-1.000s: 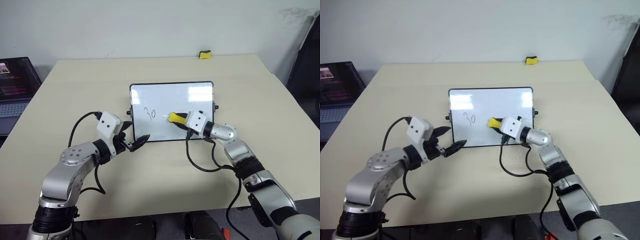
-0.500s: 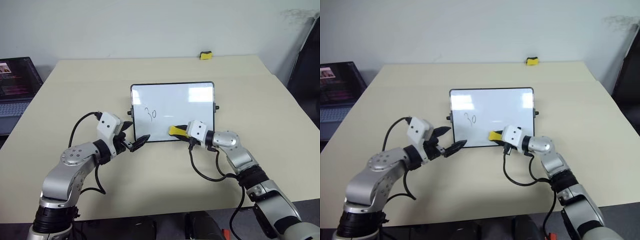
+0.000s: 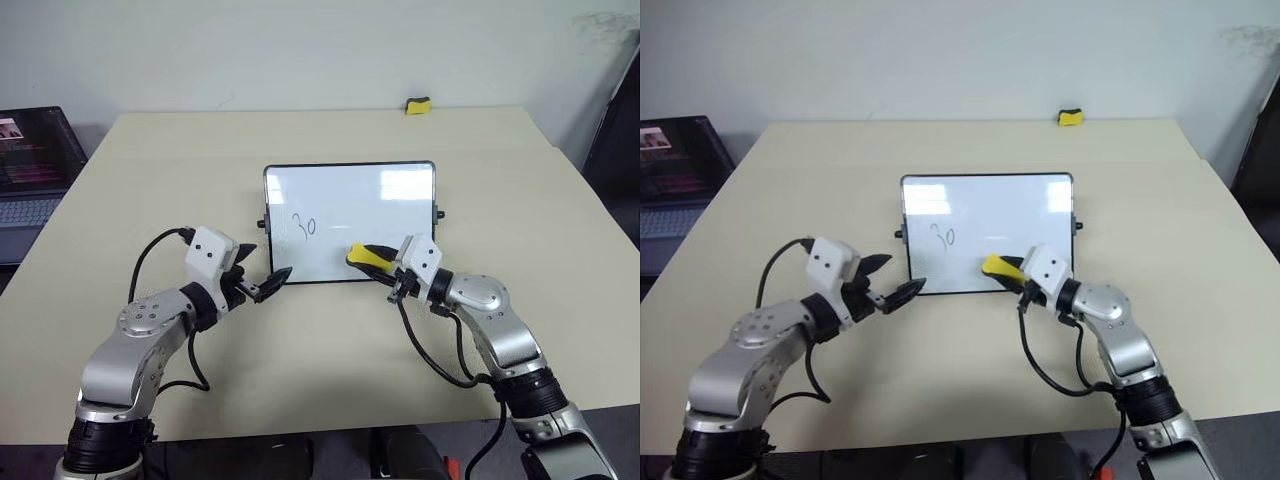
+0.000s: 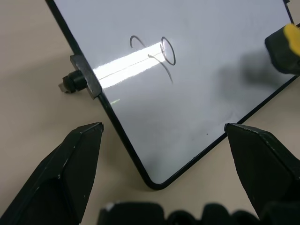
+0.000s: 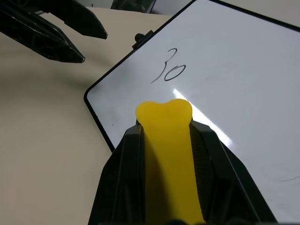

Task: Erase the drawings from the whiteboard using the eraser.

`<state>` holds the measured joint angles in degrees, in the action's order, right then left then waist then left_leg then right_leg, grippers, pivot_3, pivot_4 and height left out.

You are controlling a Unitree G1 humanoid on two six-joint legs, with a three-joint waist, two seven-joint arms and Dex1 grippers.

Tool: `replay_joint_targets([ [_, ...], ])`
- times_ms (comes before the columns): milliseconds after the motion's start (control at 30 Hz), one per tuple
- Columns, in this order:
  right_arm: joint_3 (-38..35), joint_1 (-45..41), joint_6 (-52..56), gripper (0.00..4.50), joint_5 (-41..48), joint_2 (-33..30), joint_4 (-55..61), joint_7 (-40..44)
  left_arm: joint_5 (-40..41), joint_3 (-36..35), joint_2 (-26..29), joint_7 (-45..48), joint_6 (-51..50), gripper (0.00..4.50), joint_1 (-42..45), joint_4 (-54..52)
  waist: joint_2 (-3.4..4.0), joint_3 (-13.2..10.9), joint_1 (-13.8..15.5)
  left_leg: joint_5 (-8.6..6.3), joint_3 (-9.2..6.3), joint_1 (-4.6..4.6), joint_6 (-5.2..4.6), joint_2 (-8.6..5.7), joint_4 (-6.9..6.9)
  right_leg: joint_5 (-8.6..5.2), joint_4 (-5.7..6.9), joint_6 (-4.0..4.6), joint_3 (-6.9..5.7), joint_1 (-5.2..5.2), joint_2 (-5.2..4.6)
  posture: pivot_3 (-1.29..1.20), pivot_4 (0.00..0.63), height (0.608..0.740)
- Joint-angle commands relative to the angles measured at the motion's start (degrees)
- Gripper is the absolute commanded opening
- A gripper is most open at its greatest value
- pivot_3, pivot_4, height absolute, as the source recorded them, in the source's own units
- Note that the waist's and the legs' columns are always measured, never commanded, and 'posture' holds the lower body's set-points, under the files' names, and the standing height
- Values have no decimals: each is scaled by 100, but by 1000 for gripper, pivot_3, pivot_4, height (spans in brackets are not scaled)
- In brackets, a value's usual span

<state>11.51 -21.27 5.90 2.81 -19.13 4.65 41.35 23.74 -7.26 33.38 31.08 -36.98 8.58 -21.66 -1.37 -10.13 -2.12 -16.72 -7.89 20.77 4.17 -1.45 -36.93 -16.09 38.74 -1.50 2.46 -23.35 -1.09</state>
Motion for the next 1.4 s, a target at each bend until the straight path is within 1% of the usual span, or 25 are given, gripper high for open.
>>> replay_joint_targets([
  [33,153,-154,-236,985,-471,31,238,-399,8,-222,-17,-125,61,4500,-27,-183,0,0,0,1,2,0,1,0,0,0,1,0,-1,0,0,0,150,740],
  [167,399,-600,-456,985,-910,166,-219,-673,-32,-219,0,-257,-8,4500,-27,-142,0,0,-5,2,9,-3,4,0,-1,0,3,0,-5,-1,1,0,150,740],
  [367,642,-1337,-751,985,-1141,498,-883,-802,-32,-278,48,-365,-86,4500,-1,-91,0,0,1,3,7,-2,5,0,-1,0,2,1,-8,-1,1,0,150,740],
  [567,633,-2201,-1294,985,-1314,903,-1973,-1179,-84,-337,34,-523,-149,4500,-3,-41,0,0,-2,3,10,-2,5,0,-1,1,6,2,-10,-5,1,0,150,740],
  [700,534,-2632,-1647,985,-1372,1013,-2533,-1445,-128,-401,42,-610,-108,4500,-17,-29,0,0,2,3,10,0,5,-1,0,1,7,2,-10,-8,1,0,150,740],
  [800,463,-2590,-1706,985,-1268,952,-2549,-1420,-156,-488,25,-680,-55,4500,-49,-38,0,0,9,3,10,2,5,-1,-1,1,7,2,-10,-9,1,0,150,740],
  [867,399,-2365,-1539,985,-1124,835,-2247,-1249,-221,-532,14,-742,27,4500,-85,-37,0,0,15,3,10,2,5,-1,0,1,7,2,-8,-10,0,0,150,740],
  [1033,163,-1336,124,985,-269,448,-456,-498,-381,-682,-57,-886,323,4500,-109,65,0,0,37,2,4,7,3,0,-1,1,5,2,-2,-11,-2,0,150,740],
  [1167,146,-917,703,985,-111,302,278,-453,-388,-751,-95,-886,385,4500,-123,106,0,0,19,-1,6,5,-2,-1,-3,1,11,2,-4,-11,-2,0,150,740],
  [1200,135,-888,748,985,-116,334,330,-523,-364,-752,-101,-867,375,4500,-131,110,0,0,5,-2,9,0,-5,0,-3,1,15,2,-4,-11,-1,0,150,740],
  [1267,275,-1023,419,985,-414,379,175,-730,-306,-723,-106,-802,335,4500,-164,109,0,0,-12,-2,11,-3,-4,1,-3,1,19,2,-6,-11,1,0,150,740],
  [1400,496,-1665,-387,985,-900,699,-677,-1167,-264,-659,-65,-631,294,4500,-212,97,0,0,-40,3,19,-5,3,0,-5,2,21,2,-8,-11,2,0,150,740],
])
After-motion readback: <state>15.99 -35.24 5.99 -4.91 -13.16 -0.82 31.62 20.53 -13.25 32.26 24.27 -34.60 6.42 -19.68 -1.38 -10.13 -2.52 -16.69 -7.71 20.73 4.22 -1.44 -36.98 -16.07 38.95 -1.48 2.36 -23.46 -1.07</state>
